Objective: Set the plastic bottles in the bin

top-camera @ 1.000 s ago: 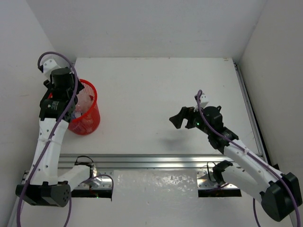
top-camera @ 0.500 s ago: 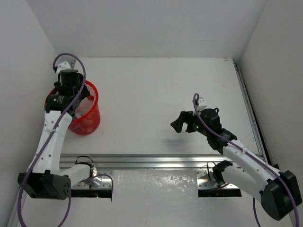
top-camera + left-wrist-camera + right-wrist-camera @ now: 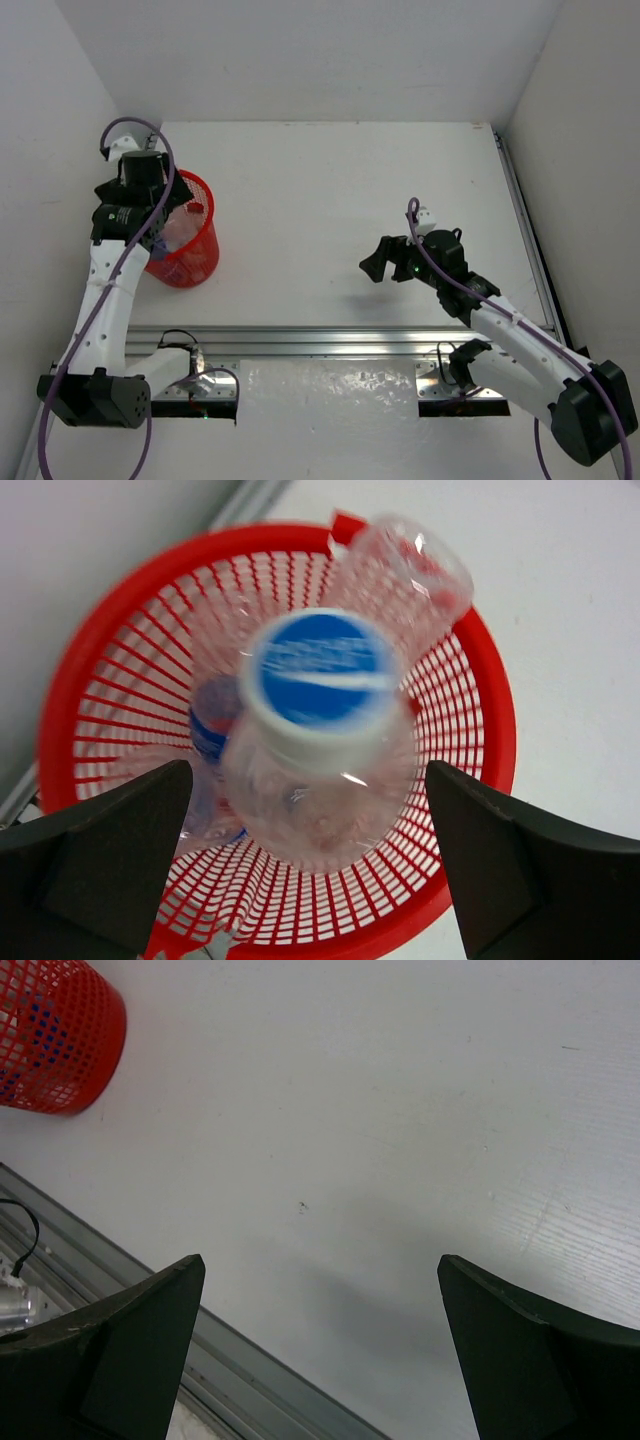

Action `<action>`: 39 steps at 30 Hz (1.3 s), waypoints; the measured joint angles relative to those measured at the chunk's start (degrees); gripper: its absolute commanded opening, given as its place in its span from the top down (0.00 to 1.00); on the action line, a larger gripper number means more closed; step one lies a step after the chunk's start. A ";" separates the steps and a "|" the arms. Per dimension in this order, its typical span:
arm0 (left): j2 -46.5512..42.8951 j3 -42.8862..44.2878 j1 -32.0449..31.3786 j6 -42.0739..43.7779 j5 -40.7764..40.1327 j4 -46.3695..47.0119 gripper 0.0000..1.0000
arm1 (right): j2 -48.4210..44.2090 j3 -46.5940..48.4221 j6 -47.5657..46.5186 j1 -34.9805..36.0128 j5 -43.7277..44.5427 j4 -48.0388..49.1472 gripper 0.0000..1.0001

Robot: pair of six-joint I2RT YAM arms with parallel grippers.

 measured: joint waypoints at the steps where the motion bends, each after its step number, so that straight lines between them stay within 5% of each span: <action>1: -0.20 0.76 0.20 -0.28 -1.27 -0.39 0.00 | 0.00 0.00 0.00 0.00 -0.17 -0.02 0.01; 12: -7.26 9.40 0.46 -0.96 -9.25 -0.39 0.00 | 0.68 1.49 -0.07 0.00 -0.90 -2.69 0.01; 22: -26.12 -3.80 0.52 2.05 16.83 2.34 0.00 | -6.86 12.07 -4.61 0.00 4.22 -22.21 0.01; 28: -41.35 -6.58 0.09 2.10 22.62 -1.70 0.00 | -18.69 24.74 -8.83 0.00 10.91 -36.15 0.01; 39: -52.30 -10.82 -13.86 -1.57 7.19 -12.07 0.00 | -32.74 36.89 -15.08 0.00 20.20 -57.35 0.01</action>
